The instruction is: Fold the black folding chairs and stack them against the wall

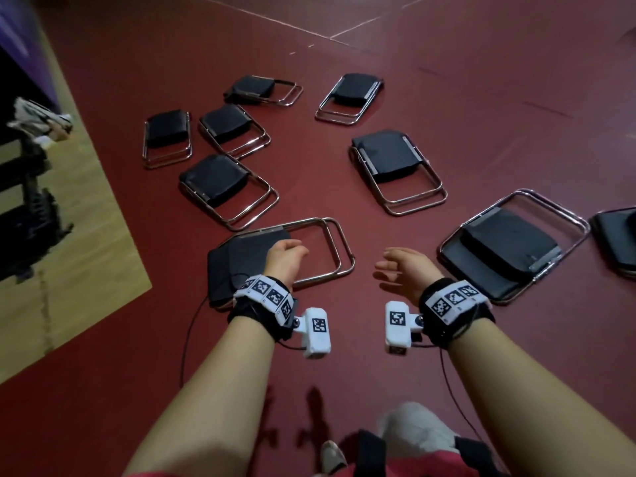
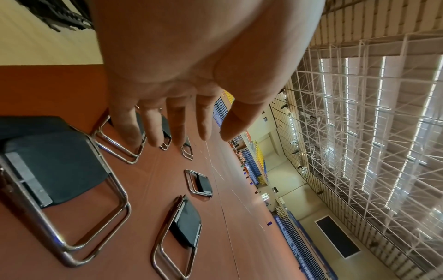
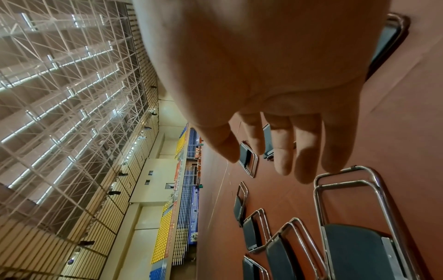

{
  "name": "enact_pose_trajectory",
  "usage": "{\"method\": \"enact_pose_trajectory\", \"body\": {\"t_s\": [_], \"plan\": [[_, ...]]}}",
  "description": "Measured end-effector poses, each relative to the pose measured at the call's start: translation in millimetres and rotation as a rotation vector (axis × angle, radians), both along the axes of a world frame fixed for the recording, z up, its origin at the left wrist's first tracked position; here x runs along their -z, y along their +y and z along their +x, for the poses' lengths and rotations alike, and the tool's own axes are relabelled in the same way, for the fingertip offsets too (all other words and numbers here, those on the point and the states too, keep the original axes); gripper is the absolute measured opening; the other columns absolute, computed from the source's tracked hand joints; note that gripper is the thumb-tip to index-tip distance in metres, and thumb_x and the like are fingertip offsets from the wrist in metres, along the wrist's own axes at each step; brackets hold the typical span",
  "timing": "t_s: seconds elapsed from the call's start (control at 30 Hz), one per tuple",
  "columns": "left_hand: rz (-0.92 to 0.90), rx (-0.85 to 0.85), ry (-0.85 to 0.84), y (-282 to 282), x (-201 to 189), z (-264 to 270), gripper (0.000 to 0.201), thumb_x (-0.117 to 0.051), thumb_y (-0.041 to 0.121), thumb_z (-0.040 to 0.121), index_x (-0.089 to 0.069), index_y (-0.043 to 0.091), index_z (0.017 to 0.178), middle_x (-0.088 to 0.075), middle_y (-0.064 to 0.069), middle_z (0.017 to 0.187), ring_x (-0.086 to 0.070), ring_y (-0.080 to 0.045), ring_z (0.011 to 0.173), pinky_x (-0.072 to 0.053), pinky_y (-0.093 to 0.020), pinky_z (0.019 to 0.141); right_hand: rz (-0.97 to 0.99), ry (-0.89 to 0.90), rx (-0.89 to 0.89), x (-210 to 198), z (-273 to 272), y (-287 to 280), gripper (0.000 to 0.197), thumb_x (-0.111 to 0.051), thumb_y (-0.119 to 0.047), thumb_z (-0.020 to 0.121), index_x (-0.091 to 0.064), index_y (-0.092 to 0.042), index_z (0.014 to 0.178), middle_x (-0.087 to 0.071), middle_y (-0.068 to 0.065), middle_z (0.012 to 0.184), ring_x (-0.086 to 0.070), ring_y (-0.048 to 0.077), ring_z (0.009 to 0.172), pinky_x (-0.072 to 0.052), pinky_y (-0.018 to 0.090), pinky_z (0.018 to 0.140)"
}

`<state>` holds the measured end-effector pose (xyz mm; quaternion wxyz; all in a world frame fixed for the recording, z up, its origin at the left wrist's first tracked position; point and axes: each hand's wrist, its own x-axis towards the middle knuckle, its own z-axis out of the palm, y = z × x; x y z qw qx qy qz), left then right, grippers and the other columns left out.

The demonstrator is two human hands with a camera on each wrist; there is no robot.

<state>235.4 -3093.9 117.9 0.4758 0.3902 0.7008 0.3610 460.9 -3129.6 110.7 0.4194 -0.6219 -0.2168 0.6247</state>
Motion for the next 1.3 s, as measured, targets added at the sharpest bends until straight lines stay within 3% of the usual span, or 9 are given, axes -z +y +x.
{"method": "enact_pose_trajectory", "body": {"t_s": [0.07,0.2,0.27,0.33,0.47,0.6,0.7,1.1,1.3], "plan": [[-0.003,-0.009,0.000,29.2,1.1,-7.5,0.018,-0.062,0.012,0.092,-0.066,0.015,0.109,-0.061,0.002,0.090,-0.052,-0.010,0.074,-0.043,-0.025,0.067,0.000,-0.001,0.001,2.5,-5.7,35.8,0.008,-0.053,-0.014,0.096,-0.057,-0.016,0.103,-0.063,0.006,0.080,-0.064,0.029,0.079,-0.049,0.041,0.081],[-0.017,-0.074,0.034,94.3,11.8,-33.7,0.021,-0.062,0.010,0.091,-0.067,0.012,0.111,-0.059,0.002,0.084,-0.052,-0.012,0.077,-0.042,-0.028,0.076,-0.001,0.007,-0.056,10.3,-23.7,122.1,0.006,-0.053,-0.012,0.096,-0.056,-0.014,0.100,-0.059,0.007,0.076,-0.059,0.026,0.068,-0.046,0.033,0.069],[-0.035,-0.126,0.040,121.9,7.8,-48.1,0.017,-0.062,0.008,0.091,-0.067,0.014,0.106,-0.057,0.000,0.079,-0.051,-0.012,0.073,-0.040,-0.027,0.065,0.000,0.029,-0.096,7.4,-35.8,163.6,0.005,-0.052,-0.011,0.096,-0.056,-0.014,0.098,-0.057,0.008,0.075,-0.055,0.025,0.064,-0.042,0.030,0.065],[-0.051,-0.184,0.067,148.8,3.9,-67.7,0.015,-0.062,0.009,0.091,-0.067,0.017,0.103,-0.057,0.000,0.077,-0.050,-0.012,0.068,-0.038,-0.026,0.060,0.001,0.042,-0.144,5.7,-52.4,206.2,0.005,-0.053,-0.013,0.096,-0.057,-0.015,0.098,-0.059,0.008,0.077,-0.058,0.025,0.064,-0.044,0.031,0.064],[-0.039,-0.322,0.060,191.6,-0.6,-118.8,0.014,-0.063,0.008,0.089,-0.067,0.020,0.096,-0.062,-0.003,0.083,-0.055,-0.018,0.076,-0.042,-0.028,0.066,0.033,0.067,-0.245,7.0,-101.4,280.3,0.025,-0.059,-0.018,0.092,-0.059,-0.012,0.117,-0.063,0.006,0.078,-0.064,0.026,0.069,-0.050,0.033,0.067],[-0.057,-0.423,0.037,213.3,8.7,-178.0,0.015,-0.061,0.010,0.091,-0.067,0.019,0.101,-0.063,-0.004,0.089,-0.057,-0.018,0.079,-0.041,-0.028,0.061,0.023,0.092,-0.349,10.6,-166.4,326.1,0.020,-0.057,-0.017,0.094,-0.056,-0.014,0.114,-0.063,0.007,0.081,-0.061,0.029,0.083,-0.050,0.036,0.075],[-0.079,-0.458,0.006,228.5,23.8,-230.1,0.016,-0.059,0.010,0.092,-0.066,0.019,0.103,-0.060,-0.004,0.089,-0.055,-0.018,0.078,-0.038,-0.027,0.058,0.000,0.084,-0.404,19.0,-221.4,353.2,0.017,-0.057,-0.016,0.095,-0.056,-0.015,0.111,-0.062,0.007,0.080,-0.062,0.027,0.076,-0.050,0.035,0.072],[-0.058,-0.335,0.006,341.1,36.2,-485.1,0.013,-0.060,0.011,0.092,-0.065,0.022,0.095,-0.062,-0.003,0.088,-0.056,-0.018,0.076,-0.041,-0.030,0.060,-0.035,0.057,-0.278,33.9,-460.4,433.7,0.007,-0.057,-0.017,0.093,-0.058,-0.018,0.100,-0.063,0.006,0.080,-0.064,0.030,0.083,-0.049,0.043,0.086],[-0.069,-0.184,-0.014,427.1,44.4,-531.6,0.015,-0.060,0.009,0.091,-0.067,0.018,0.102,-0.059,-0.002,0.080,-0.051,-0.017,0.069,-0.033,-0.026,0.054,-0.054,0.041,-0.124,35.5,-501.9,478.4,0.016,-0.057,-0.017,0.093,-0.060,-0.016,0.109,-0.066,0.008,0.082,-0.066,0.030,0.079,-0.049,0.040,0.082]]}}
